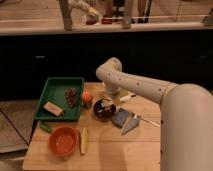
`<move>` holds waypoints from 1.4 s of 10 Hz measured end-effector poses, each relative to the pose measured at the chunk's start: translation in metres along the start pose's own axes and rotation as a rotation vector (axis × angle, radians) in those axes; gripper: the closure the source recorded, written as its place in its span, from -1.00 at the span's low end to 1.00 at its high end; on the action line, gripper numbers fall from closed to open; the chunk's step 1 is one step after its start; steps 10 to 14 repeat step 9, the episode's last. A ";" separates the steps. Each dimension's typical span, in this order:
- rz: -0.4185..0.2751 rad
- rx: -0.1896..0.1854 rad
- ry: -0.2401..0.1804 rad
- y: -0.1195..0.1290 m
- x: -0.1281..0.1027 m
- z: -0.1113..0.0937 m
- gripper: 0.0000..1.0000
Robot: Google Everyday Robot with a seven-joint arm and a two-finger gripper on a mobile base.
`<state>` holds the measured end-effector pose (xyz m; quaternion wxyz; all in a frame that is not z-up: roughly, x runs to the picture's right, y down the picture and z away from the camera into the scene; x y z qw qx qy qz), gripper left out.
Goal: Wipe purple bowl with brush
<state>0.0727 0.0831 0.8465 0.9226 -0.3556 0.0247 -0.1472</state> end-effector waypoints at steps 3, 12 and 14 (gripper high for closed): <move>-0.008 0.011 0.004 -0.011 -0.005 -0.004 0.96; -0.129 -0.027 0.058 -0.006 -0.051 0.005 0.96; -0.129 -0.027 0.058 -0.006 -0.051 0.005 0.96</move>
